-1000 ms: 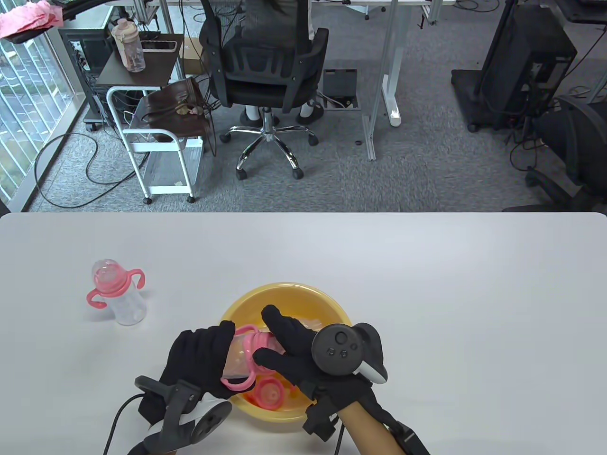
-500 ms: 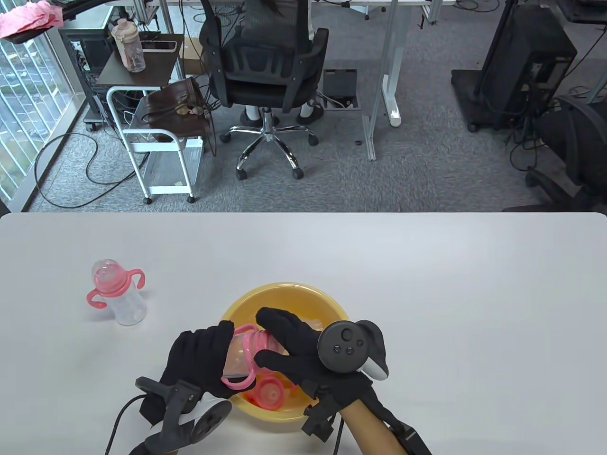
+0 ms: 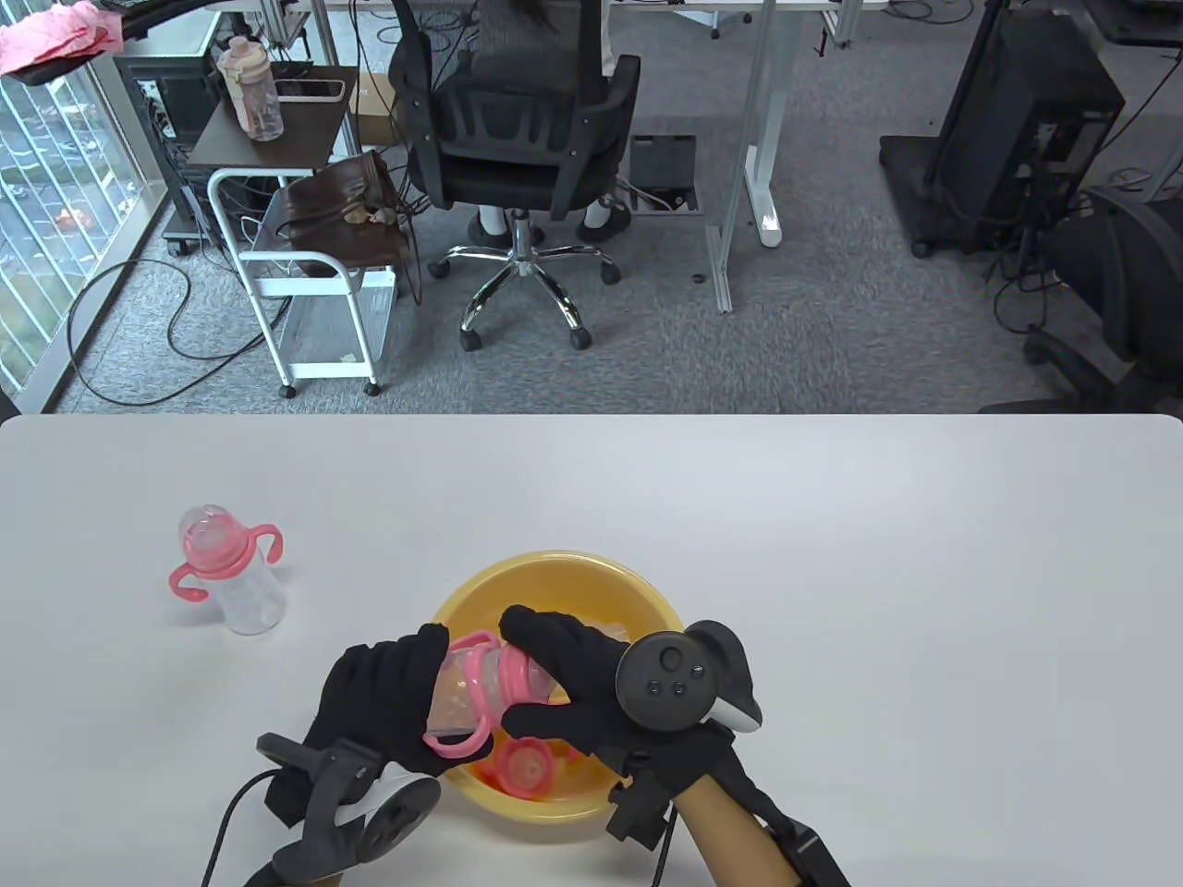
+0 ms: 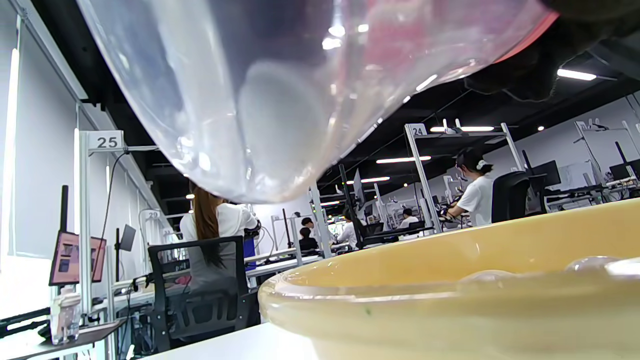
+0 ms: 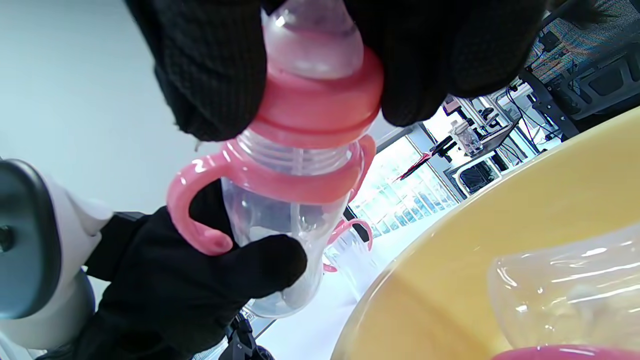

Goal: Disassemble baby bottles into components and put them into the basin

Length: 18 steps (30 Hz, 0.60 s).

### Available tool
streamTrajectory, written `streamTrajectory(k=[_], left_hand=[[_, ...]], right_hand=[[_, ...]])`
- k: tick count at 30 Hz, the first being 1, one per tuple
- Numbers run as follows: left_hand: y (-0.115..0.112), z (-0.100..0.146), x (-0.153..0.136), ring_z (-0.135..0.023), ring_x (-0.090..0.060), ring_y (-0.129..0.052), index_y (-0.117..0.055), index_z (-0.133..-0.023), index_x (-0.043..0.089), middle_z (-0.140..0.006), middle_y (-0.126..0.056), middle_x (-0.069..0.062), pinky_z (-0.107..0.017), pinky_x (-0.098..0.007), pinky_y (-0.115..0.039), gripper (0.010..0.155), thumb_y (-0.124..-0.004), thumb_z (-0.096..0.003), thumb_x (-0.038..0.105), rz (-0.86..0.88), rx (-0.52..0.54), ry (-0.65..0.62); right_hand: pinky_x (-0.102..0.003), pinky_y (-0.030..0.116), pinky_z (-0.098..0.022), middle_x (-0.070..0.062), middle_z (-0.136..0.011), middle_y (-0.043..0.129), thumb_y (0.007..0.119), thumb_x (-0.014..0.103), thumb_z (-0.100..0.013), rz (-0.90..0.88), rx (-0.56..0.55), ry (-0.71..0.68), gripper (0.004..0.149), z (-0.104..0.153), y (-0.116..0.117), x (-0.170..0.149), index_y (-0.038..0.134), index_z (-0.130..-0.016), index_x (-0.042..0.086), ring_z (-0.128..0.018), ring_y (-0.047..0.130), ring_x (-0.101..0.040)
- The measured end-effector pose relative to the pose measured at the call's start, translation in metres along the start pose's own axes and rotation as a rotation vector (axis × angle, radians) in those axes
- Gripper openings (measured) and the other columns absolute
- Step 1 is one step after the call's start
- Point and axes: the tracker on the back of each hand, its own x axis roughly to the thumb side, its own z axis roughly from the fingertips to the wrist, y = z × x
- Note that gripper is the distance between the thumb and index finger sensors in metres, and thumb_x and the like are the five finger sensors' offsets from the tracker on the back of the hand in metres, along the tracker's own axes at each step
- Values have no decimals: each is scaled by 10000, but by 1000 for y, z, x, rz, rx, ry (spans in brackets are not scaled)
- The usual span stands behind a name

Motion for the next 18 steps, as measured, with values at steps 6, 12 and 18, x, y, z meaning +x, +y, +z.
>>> streamTrajectory(k=[6, 12, 18], left_hand=[[0, -1, 2, -757, -267, -1003, -539, -1067, 119, -902, -860, -98, -659, -519, -776, 1033, -628, -289, 792, -18, -5, -11], [3, 0, -1, -756, -269, -1003, -539, -1067, 115, -901, -861, -100, -657, -521, -776, 1034, -628, -290, 792, -11, 11, 8], [2, 0, -4, -754, -272, -1004, -539, -1067, 113, -900, -861, -103, -655, -523, -776, 1035, -629, -291, 791, -12, 7, 25]], right_hand=[[-589, 751, -606, -297, -1060, 611, 835, 442, -511, -30, -73, -33, 805, 2, -8, 8, 462, -1139, 105, -808, 846, -470], [-598, 745, -617, -313, -1068, 585, 825, 424, -525, -40, -145, -81, 808, 5, -17, 23, 433, -1144, 84, -824, 833, -485], [-590, 758, -605, -320, -1057, 596, 816, 430, -528, -54, -239, -115, 806, 8, -23, 35, 439, -1141, 69, -809, 847, -481]])
